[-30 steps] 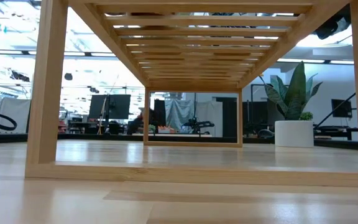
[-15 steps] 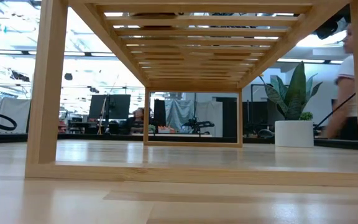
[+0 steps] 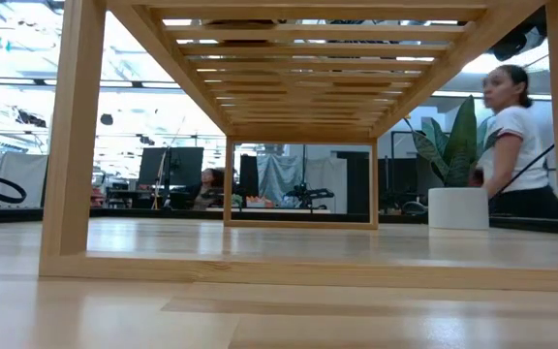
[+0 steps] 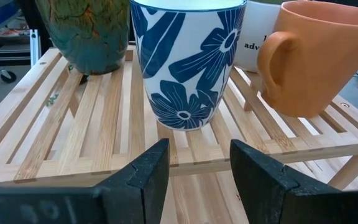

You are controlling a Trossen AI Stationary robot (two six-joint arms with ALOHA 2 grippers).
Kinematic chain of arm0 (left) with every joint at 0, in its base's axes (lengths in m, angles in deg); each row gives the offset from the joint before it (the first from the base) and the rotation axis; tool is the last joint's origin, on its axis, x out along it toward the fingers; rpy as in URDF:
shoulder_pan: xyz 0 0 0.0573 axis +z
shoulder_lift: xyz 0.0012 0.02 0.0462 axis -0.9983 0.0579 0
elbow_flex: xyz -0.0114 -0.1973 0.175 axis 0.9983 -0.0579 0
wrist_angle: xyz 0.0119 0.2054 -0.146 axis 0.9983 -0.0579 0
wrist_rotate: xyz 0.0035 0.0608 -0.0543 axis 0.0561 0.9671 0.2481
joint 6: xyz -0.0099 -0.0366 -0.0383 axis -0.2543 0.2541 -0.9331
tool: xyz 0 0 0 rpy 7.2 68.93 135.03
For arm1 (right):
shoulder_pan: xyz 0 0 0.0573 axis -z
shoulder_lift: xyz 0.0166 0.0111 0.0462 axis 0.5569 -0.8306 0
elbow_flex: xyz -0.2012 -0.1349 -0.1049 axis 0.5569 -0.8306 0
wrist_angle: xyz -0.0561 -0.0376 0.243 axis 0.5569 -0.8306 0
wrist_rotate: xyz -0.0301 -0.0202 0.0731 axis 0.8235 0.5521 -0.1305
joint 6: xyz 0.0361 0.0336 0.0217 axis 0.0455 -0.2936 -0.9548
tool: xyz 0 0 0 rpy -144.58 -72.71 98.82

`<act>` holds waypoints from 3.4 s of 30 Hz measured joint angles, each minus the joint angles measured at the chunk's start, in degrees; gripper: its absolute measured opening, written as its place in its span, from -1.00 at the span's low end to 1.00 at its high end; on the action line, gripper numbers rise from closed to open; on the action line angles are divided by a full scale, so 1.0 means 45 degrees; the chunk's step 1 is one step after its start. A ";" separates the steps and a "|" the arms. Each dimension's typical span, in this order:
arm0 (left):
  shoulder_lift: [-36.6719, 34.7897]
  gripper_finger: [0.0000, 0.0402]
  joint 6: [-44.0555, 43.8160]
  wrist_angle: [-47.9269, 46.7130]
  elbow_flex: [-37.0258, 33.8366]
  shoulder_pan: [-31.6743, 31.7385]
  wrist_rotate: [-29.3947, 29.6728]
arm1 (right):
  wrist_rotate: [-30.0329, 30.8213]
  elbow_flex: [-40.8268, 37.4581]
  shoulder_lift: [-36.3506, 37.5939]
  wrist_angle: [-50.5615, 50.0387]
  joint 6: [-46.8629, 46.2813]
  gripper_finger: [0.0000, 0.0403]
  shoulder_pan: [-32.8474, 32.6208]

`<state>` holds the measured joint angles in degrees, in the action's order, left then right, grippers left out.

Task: Place coffee mugs
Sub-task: Put the green mug on the shelf

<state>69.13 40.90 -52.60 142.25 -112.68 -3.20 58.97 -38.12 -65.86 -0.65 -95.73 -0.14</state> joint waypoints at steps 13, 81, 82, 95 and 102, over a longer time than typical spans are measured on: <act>-0.2216 -0.17 -0.1415 -0.1307 0.0025 -0.0370 0.2423 | -0.0005 0.0000 -0.0005 -0.0016 0.0010 -0.04 0.0000; -1.9093 -0.17 0.1303 2.2320 -2.7276 -0.0899 0.2392 | -1.1990 0.6305 -0.9204 -0.9628 -1.3805 -0.10 -0.4283; -1.9093 -0.17 0.1256 2.2317 -2.7276 -0.0899 0.2390 | -1.2222 0.6305 -0.9424 -0.9574 -1.3636 -0.10 -0.4286; -1.9093 -0.17 0.1239 2.2308 -2.7276 -0.0899 0.2385 | -1.4164 0.6331 -1.1032 -0.9509 -1.2003 -0.62 -0.4030; -1.9093 -0.17 0.1239 2.2310 -2.7272 -0.0899 0.2385 | -1.4698 0.8046 -1.0009 -0.9468 -1.0531 -0.78 -0.2881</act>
<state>-16.78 46.48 47.80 19.52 -116.72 7.53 -7.17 -1.92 -110.90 -43.26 -143.12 -13.10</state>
